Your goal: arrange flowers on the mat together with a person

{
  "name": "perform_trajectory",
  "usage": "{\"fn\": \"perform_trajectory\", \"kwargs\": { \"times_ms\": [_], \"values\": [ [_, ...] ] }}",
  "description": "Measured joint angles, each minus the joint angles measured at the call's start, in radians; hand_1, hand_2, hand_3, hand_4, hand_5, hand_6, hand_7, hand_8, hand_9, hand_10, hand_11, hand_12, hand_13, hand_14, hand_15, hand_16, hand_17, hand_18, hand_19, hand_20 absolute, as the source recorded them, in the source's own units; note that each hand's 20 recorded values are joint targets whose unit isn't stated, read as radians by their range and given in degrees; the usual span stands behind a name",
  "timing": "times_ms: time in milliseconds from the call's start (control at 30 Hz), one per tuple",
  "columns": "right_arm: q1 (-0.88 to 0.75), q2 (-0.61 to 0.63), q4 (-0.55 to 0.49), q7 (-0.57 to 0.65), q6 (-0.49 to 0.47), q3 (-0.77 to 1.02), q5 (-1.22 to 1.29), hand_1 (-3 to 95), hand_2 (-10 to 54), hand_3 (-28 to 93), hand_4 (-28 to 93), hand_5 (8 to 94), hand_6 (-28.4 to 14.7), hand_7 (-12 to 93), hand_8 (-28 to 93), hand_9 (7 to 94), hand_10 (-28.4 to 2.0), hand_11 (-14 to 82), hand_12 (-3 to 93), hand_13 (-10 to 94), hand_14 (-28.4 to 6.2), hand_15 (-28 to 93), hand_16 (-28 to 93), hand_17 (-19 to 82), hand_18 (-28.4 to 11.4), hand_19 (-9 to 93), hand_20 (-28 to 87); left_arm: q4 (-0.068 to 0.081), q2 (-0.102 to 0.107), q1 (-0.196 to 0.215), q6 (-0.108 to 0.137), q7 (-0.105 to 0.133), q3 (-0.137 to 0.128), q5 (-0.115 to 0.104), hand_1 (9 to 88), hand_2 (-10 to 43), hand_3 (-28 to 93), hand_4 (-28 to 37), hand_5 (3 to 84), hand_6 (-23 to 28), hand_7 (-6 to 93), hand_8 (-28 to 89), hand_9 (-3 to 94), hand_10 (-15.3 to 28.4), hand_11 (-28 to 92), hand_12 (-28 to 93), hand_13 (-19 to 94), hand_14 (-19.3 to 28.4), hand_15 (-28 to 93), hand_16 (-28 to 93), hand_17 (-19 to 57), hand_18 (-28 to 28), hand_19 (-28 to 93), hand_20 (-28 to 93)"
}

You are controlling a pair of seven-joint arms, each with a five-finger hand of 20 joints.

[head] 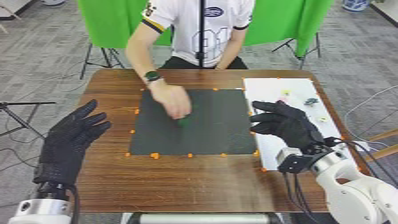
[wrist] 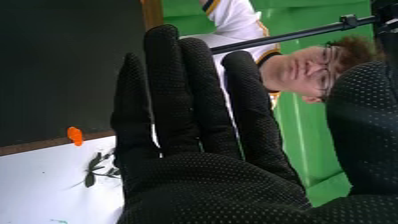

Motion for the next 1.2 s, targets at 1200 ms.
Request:
{"fn": "perform_trajectory", "kwargs": {
  "times_ms": [1200],
  "values": [
    [0.002,0.001,-0.005,0.019,0.003,0.009,-0.005,23.1,5.4,70,-27,51.7,-3.6,15,-12,54.8,-17.7,22.6,15.5,46,-17.8,54,10,14,-22.6,61,18,0.000,0.000,0.001,0.000,-0.001,0.003,0.001,21.7,6.0,78,-28.3,38.2,8.7,13.4,-10,35.1,20.2,26,10,24,27.4,53,-10,-7.2,24.6,54,23]
  ]
}}
